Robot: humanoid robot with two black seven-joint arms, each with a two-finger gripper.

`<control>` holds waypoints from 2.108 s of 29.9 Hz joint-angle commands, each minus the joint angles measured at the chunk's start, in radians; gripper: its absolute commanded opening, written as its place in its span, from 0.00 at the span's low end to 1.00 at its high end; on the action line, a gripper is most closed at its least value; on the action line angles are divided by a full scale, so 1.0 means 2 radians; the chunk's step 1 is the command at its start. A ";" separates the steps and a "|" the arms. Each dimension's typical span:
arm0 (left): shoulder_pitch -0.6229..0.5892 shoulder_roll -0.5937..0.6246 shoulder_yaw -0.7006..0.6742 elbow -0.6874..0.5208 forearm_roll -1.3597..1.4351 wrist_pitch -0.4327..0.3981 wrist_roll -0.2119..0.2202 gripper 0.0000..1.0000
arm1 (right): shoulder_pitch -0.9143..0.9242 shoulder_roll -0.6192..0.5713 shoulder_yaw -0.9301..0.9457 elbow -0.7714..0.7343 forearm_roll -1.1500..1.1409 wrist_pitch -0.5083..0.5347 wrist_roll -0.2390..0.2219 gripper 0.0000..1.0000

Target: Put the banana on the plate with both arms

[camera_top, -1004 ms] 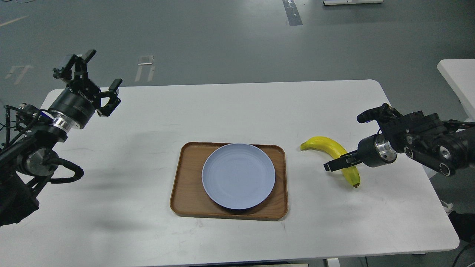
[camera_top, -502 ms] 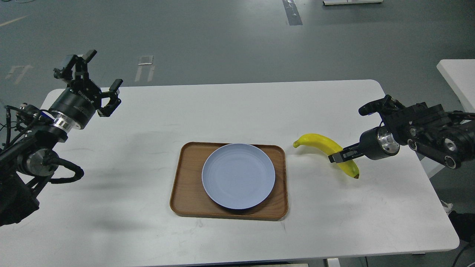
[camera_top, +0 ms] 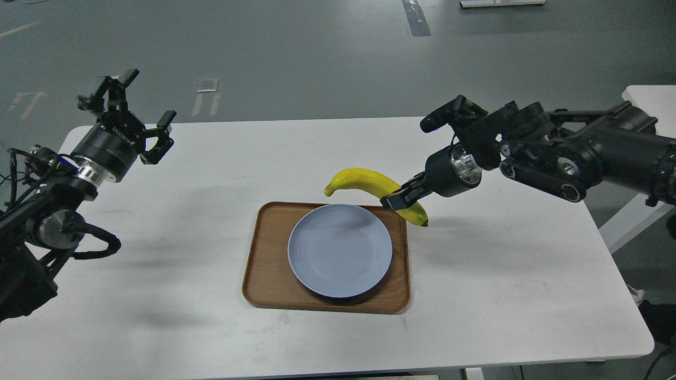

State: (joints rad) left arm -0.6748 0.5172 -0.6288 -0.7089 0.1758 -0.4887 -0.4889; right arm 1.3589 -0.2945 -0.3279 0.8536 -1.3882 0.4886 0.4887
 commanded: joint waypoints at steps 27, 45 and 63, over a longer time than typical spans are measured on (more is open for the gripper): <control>0.000 -0.005 -0.003 0.000 0.000 0.000 0.000 0.98 | -0.011 0.113 -0.060 -0.060 0.051 0.000 0.000 0.83; 0.004 -0.029 -0.002 0.002 0.001 0.000 0.000 0.98 | -0.139 -0.103 0.201 -0.062 0.458 0.000 0.000 0.98; 0.019 -0.067 0.005 0.011 0.006 0.000 0.000 0.98 | -0.354 -0.081 0.401 -0.064 0.587 0.000 0.000 1.00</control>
State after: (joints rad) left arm -0.6393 0.3857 -0.6183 -0.6882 0.1900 -0.4887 -0.4885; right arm 0.6665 -0.4576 0.4647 0.7259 -0.2139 0.4884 0.4886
